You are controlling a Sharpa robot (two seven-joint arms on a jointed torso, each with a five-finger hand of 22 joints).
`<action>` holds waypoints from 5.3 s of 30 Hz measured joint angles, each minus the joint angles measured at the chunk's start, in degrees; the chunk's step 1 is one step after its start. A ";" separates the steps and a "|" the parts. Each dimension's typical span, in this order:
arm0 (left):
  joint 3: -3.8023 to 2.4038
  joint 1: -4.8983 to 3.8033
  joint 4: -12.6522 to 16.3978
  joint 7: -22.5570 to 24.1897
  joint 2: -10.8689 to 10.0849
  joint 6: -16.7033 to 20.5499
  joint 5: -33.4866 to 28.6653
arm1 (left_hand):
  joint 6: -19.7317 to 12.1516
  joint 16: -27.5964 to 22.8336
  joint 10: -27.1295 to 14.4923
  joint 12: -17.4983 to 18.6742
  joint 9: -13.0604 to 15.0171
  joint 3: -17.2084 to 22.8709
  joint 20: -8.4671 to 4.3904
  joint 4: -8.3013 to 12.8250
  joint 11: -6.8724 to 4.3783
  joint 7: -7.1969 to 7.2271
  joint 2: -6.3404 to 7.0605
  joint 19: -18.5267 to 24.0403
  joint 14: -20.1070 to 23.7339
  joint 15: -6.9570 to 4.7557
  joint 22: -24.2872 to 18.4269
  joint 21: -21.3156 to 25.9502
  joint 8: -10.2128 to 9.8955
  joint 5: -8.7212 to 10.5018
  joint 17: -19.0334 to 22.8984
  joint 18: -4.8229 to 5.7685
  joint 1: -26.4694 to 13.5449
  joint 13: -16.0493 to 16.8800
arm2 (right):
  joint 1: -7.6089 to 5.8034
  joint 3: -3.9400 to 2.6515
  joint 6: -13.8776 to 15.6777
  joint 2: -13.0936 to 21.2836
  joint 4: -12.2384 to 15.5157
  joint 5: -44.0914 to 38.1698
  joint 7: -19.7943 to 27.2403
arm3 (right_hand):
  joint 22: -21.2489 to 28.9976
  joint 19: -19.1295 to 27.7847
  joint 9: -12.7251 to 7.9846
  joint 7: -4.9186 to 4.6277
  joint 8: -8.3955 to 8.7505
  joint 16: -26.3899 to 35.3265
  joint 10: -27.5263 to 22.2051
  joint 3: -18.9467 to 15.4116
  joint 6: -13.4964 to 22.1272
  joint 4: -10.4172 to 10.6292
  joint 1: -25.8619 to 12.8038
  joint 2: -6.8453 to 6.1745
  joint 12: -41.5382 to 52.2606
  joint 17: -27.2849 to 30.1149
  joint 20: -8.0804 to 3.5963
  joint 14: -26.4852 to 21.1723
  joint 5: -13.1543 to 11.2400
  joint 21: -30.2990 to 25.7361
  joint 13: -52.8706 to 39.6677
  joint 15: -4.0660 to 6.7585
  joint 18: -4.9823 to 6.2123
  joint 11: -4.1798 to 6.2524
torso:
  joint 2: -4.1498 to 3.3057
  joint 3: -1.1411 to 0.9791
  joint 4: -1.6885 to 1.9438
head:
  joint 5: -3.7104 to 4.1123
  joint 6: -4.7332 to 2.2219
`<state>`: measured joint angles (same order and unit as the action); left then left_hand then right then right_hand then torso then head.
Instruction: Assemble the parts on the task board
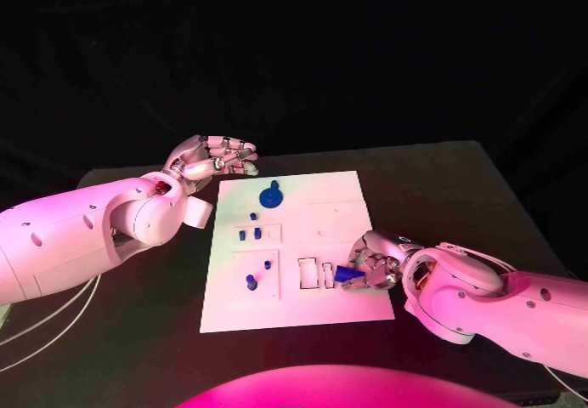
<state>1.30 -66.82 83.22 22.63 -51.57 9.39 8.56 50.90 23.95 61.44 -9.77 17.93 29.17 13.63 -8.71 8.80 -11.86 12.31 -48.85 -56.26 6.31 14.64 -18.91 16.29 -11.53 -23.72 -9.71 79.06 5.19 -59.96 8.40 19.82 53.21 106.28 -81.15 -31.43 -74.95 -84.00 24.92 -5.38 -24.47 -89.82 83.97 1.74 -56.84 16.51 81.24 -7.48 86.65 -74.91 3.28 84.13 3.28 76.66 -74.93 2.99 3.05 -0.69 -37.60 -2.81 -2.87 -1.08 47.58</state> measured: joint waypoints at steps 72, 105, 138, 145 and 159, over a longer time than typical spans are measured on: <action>0.00 0.00 0.20 -0.14 0.00 -1.36 -1.09 | 0.00 -0.22 -0.21 0.00 0.00 0.00 -0.01 0.00 0.22 0.00 0.00 -0.41 0.06 -0.06 -0.25 0.22 0.00 0.00 -0.16 0.01 0.00 0.03 | -0.03 0.26 5.91 -9.75 -3.97 6.26 -2.18 | 0.05 0.00 0.65 2.53 -5.66 0.00 -0.02 -0.52 -2.92 0.33 -23.85 1.47 -0.65 0.00 -1.23 0.00 0.05 1.53 0.02 1.24 0.00 1.40 | -0.08 -0.04 -0.04 | -1.97 0.38; 0.00 0.00 0.21 -0.32 -0.25 -1.34 -0.97 | 0.00 -0.22 -0.21 0.00 0.04 0.00 -0.01 0.00 0.22 0.00 0.00 -0.40 0.06 -0.05 -0.35 0.56 0.00 0.00 -0.23 0.00 0.00 0.07 | 0.28 0.22 5.78 -4.50 1.37 3.91 2.65 | 0.01 0.00 0.28 2.74 -7.47 0.00 -0.02 -5.98 -2.32 0.00 -12.09 3.63 -0.42 -0.04 -1.22 -0.21 0.05 3.33 0.03 1.44 -0.89 1.82 | -0.05 -0.09 -0.10 | -2.31 0.31; 0.01 0.00 0.25 -0.43 -0.44 -1.34 -0.92 | 0.00 -0.22 -0.21 0.00 0.02 0.00 -0.01 0.01 0.22 0.00 0.00 -0.40 0.06 -0.05 -0.39 0.56 0.00 0.00 -0.26 0.01 0.00 0.06 | 0.61 0.29 5.07 -5.85 -1.78 0.60 3.16 | 0.04 0.00 -0.32 2.74 -7.47 0.00 0.00 -3.60 -2.32 -0.49 -7.77 5.05 -0.43 -0.01 -1.64 -0.15 0.29 3.54 -0.02 1.49 -0.89 1.84 | -0.10 -0.07 -0.03 | -2.50 0.54; -0.01 0.00 0.29 -0.43 -0.57 -1.34 -0.91 | 0.00 -0.22 -0.21 -0.21 0.09 0.00 -0.01 0.01 0.22 0.00 -0.32 -0.40 0.06 -0.05 -0.52 0.78 0.00 0.00 -0.41 0.00 0.32 0.06 | 0.54 0.20 5.07 -5.40 -1.75 0.13 3.12 | 0.04 0.00 -0.62 2.74 -7.47 0.01 0.18 -4.09 -2.32 0.02 -7.82 2.77 -0.43 -0.01 -1.64 0.00 0.38 3.72 -0.03 1.64 -0.89 2.02 | -0.10 -0.07 -0.04 | -2.74 0.73; 0.01 0.00 0.32 -0.43 -0.59 -1.34 -0.91 | 0.00 -0.22 -0.21 -0.21 0.08 0.00 -0.01 0.01 0.22 0.00 -0.32 -0.40 0.06 -0.05 -0.52 0.78 0.00 0.00 -0.40 0.01 0.32 0.05 | 0.56 0.21 4.96 -5.48 -1.45 0.32 3.80 | 0.05 0.00 -0.68 2.74 -7.47 0.00 0.18 -4.09 -2.32 0.02 -8.25 2.34 -0.43 0.00 -1.63 0.00 0.38 3.72 -0.02 1.64 -0.89 2.01 | -0.10 -0.07 -0.05 | -2.84 0.78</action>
<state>1.31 -66.82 83.54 22.20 -52.16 8.05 7.65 50.90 23.73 61.23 -9.98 18.01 29.17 13.62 -8.70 9.01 -11.86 11.99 -49.25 -56.21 6.26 14.12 -18.14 16.29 -11.53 -24.12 -9.70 79.39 5.24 -59.40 8.60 24.79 47.73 104.83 -80.83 -27.63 -74.90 -84.01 24.24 -2.64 -31.93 -89.81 84.14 -2.36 -59.17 16.53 72.99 -5.14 86.22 -74.91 1.65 84.13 3.67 80.38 -74.95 4.63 2.16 1.33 -37.70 -2.88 -2.93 -3.92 48.36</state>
